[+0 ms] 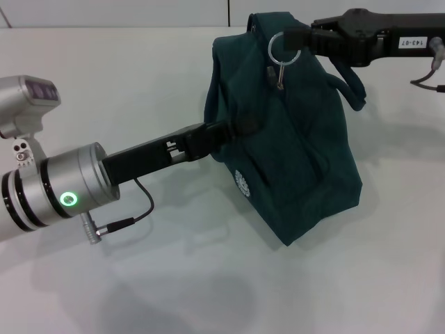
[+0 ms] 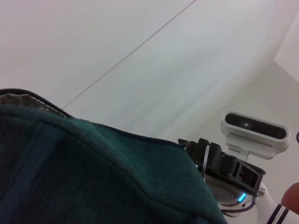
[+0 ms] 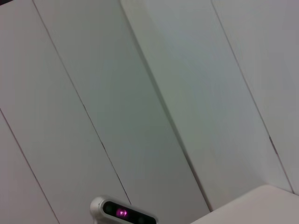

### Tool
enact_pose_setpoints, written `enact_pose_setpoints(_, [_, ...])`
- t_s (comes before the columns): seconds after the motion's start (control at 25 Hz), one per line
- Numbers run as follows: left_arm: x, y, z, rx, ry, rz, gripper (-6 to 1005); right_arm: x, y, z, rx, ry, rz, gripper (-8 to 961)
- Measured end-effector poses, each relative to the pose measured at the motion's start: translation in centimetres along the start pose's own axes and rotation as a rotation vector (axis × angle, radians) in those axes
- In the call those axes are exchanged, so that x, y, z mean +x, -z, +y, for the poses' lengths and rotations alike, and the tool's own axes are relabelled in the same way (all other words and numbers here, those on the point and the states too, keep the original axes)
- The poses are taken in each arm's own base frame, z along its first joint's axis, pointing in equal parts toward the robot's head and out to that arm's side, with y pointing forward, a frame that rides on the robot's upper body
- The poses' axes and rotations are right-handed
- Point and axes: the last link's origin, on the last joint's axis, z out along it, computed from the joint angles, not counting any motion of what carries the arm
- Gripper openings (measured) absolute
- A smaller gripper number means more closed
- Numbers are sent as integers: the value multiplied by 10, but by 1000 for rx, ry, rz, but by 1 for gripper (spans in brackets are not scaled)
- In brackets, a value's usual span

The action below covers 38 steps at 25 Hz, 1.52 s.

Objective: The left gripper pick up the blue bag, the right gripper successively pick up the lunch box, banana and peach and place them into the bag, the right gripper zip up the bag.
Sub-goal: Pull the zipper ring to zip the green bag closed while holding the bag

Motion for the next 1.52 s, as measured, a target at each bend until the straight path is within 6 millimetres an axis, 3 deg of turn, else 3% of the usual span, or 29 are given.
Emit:
enact_pose_setpoints(0.8, [-1, 3, -1, 9, 13, 17, 144, 1, -1, -2, 12, 13, -7, 6])
enact_pose_setpoints(1.0, [2, 12, -5, 36, 48, 126, 157, 4, -5, 3, -19, 12, -8, 6])
enact_pose_setpoints(1.4, [-3, 16, -6, 51, 45, 91, 183, 12, -15, 9, -50, 8, 2, 6])
enact_pose_setpoints(1.48, [-6, 17, -6, 51, 42, 62, 401, 13, -16, 10, -54, 6, 5, 6])
enact_pose_setpoints(1.52, [-6, 17, -6, 51, 40, 55, 441, 13, -16, 9, -53, 6, 5, 6])
